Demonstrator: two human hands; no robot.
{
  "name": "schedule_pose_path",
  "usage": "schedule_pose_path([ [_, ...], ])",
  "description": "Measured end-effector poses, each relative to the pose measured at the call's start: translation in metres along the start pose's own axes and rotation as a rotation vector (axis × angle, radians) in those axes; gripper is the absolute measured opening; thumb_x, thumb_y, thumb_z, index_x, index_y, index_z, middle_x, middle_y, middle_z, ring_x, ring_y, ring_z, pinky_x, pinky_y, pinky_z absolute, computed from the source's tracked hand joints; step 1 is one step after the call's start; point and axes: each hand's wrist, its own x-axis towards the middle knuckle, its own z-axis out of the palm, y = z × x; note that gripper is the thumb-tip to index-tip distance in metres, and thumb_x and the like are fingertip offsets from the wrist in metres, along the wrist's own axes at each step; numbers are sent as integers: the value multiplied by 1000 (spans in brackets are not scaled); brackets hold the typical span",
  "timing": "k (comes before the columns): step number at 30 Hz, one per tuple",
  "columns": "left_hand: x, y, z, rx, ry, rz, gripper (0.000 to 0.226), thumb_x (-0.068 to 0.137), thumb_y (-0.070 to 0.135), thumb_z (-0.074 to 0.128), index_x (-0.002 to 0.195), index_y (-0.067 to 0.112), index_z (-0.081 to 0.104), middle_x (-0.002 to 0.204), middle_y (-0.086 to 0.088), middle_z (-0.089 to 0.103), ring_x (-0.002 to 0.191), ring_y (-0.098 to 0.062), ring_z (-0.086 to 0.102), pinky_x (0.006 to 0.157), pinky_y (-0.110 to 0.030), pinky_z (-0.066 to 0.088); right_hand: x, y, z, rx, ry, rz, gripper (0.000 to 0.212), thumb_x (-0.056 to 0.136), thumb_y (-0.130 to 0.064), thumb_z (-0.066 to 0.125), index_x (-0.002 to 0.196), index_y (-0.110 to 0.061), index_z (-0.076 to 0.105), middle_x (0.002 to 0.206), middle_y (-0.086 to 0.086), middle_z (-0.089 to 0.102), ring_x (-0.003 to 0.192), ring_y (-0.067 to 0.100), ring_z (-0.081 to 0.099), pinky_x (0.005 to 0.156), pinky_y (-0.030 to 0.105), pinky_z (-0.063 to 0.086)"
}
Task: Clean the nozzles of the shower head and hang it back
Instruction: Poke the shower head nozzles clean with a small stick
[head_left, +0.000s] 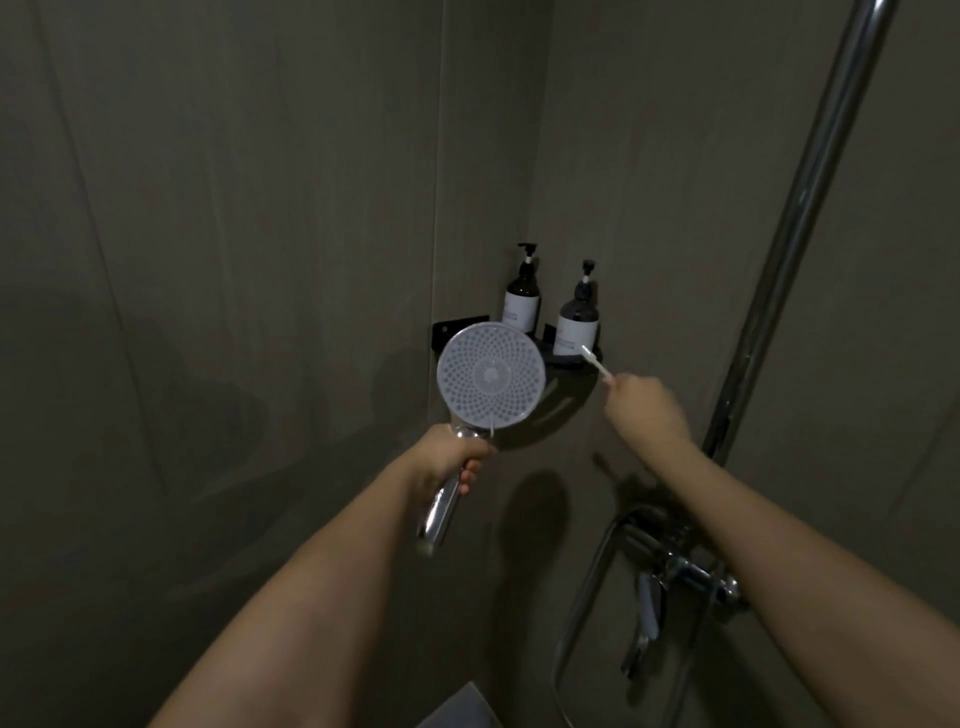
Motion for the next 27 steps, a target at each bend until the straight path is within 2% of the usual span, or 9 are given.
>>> schedule_pose_path([
  [4, 1, 0, -3, 13, -13, 6, 27, 84, 1, 55, 63, 12, 44, 41, 1, 39, 31, -8, 34, 34, -16, 33, -16, -18, 10, -31, -208, -160, 31, 99, -29, 33, 109, -10, 55, 89, 11, 62, 80, 28, 62, 62, 37, 46],
  [8, 1, -1, -4, 29, -32, 1, 25, 84, 2, 57, 65, 13, 45, 43, 0, 40, 32, -8, 36, 34, -17, 34, 5, -1, -3, 75, 15, 31, 36, 99, -22, 34, 113, -3, 61, 100, 22, 66, 88, 35, 64, 72, 38, 51],
  [11, 1, -1, -7, 23, -31, -3, 24, 84, 3, 57, 66, 13, 47, 43, 1, 40, 32, -8, 35, 34, -17, 34, -8, -11, 3, 151, -152, -56, 31, 99, -27, 34, 109, -13, 59, 94, 14, 66, 81, 28, 62, 70, 37, 51],
  [13, 2, -1, -7, -2, -28, -9, 25, 85, 2, 55, 65, 12, 46, 39, 3, 39, 30, -7, 34, 33, -16, 32, -7, -5, 8, 141, -172, 9, 32, 99, -27, 35, 108, -10, 60, 91, 10, 64, 79, 26, 61, 65, 33, 45],
  [16, 2, 0, -11, -12, -23, -11, 26, 87, 1, 53, 65, 12, 45, 37, 4, 38, 28, -7, 33, 32, -15, 32, 10, 14, 0, 245, 53, 167, 35, 99, -18, 37, 104, 3, 64, 93, 20, 67, 76, 30, 61, 65, 36, 49],
  [20, 2, -1, -11, 16, -26, -24, 15, 86, 1, 53, 74, 9, 48, 37, 3, 39, 29, -7, 34, 33, -15, 32, 1, -11, -3, 171, 27, -75, 37, 100, -24, 36, 97, 1, 62, 90, 23, 66, 66, 29, 54, 55, 29, 37],
  [22, 2, -1, -7, 12, -34, -28, 7, 86, 1, 52, 82, 6, 50, 35, 4, 39, 28, -7, 34, 32, -14, 32, -7, -24, 4, 93, -110, -180, 33, 99, -28, 37, 99, -6, 61, 89, 17, 66, 68, 25, 54, 59, 29, 38],
  [24, 1, -1, -6, 20, -53, -29, 7, 86, 1, 53, 81, 6, 50, 35, 4, 39, 28, -7, 34, 32, -15, 33, -3, -22, 7, 29, -165, -116, 30, 97, -28, 36, 106, -13, 61, 94, 13, 66, 75, 24, 58, 64, 31, 43],
  [27, 0, 0, -9, 70, -86, -34, 20, 85, 2, 55, 69, 11, 47, 38, 4, 40, 30, -7, 35, 35, -16, 34, 7, -6, -9, 95, -16, 33, 36, 98, -27, 35, 104, -6, 64, 86, 14, 63, 78, 30, 62, 67, 35, 49],
])
